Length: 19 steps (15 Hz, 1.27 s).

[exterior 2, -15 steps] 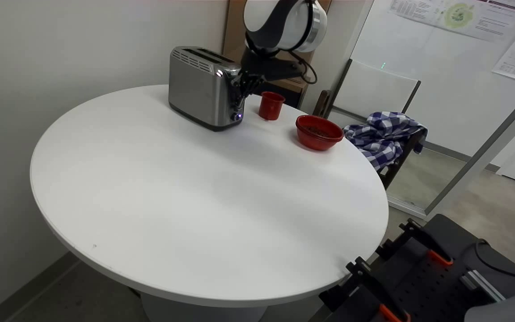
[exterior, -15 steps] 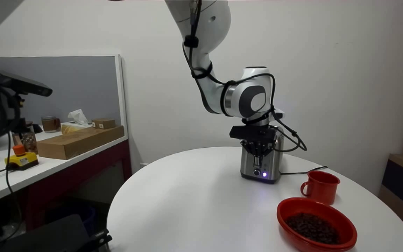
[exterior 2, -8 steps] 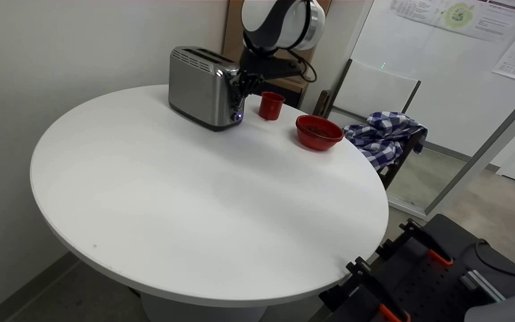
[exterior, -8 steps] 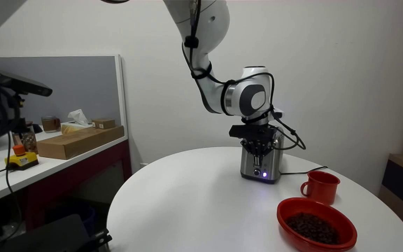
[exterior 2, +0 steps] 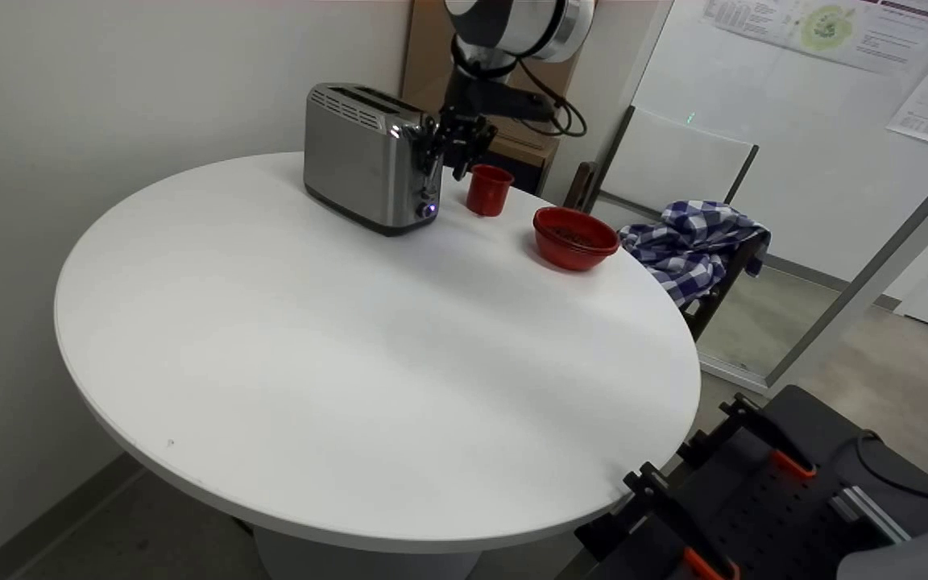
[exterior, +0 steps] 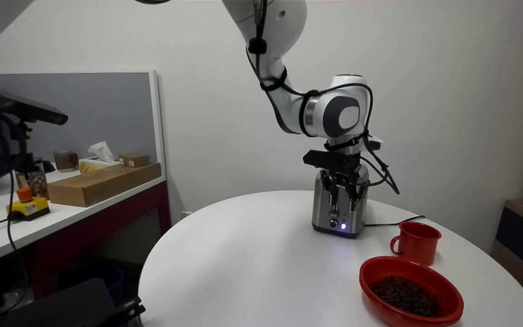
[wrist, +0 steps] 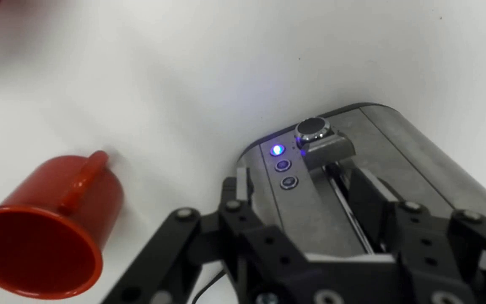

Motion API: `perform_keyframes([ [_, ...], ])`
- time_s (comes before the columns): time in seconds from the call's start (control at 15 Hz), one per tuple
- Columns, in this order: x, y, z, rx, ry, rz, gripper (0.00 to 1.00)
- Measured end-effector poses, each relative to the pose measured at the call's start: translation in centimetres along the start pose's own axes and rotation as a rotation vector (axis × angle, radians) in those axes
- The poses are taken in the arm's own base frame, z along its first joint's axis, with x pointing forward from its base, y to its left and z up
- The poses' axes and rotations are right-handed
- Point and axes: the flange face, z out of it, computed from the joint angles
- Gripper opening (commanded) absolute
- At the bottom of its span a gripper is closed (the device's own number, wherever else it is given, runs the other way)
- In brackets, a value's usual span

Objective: Push the switch of the toaster down

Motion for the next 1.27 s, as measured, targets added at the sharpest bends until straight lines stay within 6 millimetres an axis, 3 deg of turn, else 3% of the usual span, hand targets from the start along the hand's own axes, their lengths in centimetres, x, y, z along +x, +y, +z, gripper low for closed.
perform_keyframes([
  [0.07,0.2,0.6,-1.1,0.012,0.002,0.02,1.0],
  [0.27,0.2,2.2,-5.4,0.067,0.01,0.051,1.0],
  [0.47,-1.3,3.3,-10.4,0.111,0.014,0.014,1.0],
  [0.87,-7.7,3.8,-18.3,0.158,-0.046,-0.177,1.0],
  [1.07,-11.3,3.9,-21.1,0.16,-0.072,-0.276,1.0],
  [1.27,-13.6,4.1,-22.9,0.124,-0.047,-0.303,1.0],
])
